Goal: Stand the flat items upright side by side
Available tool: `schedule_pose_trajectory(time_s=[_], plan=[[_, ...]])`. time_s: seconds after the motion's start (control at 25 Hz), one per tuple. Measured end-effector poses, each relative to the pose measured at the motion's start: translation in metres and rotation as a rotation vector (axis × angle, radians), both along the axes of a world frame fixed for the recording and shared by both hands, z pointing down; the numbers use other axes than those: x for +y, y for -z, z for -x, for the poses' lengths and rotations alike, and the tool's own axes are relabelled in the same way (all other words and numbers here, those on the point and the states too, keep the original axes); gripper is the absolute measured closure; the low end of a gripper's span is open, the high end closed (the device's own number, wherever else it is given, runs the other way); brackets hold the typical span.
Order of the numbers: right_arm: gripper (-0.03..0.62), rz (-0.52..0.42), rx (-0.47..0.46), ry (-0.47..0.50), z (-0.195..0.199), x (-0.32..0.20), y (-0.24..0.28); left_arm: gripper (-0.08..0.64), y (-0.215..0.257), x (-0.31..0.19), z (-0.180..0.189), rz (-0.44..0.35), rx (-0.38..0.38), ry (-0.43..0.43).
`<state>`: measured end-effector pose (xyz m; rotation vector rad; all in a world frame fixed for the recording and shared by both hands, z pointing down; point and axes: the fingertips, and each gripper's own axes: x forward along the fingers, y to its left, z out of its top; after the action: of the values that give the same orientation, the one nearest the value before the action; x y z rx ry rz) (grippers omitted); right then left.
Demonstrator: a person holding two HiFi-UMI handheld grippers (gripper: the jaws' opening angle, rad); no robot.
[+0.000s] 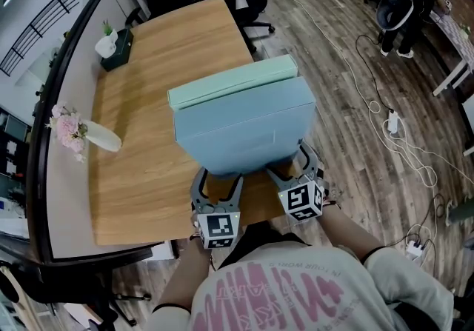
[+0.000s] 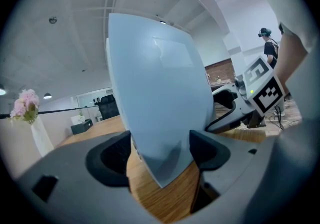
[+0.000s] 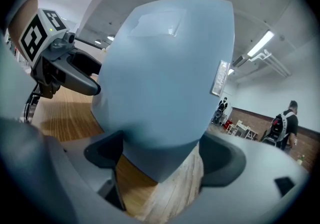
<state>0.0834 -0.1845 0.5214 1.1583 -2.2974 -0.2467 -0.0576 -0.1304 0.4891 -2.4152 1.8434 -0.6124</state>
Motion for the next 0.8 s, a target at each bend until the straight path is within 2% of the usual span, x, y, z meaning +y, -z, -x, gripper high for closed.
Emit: schedule_pose_trajectory(time_s=[0.64,0.8], plan=[[0.110,0.005,0.001,0.005,0.002,-0.013,-0.001,0.210,-0.005,-0.006,0.005,0.023,-0.009,0.020],[0.110,0.008,0.002,0.010,0.003,-0.013,-0.001,0.212,-0.004,-0.005,0.004,0.013,-0.061,0.014]])
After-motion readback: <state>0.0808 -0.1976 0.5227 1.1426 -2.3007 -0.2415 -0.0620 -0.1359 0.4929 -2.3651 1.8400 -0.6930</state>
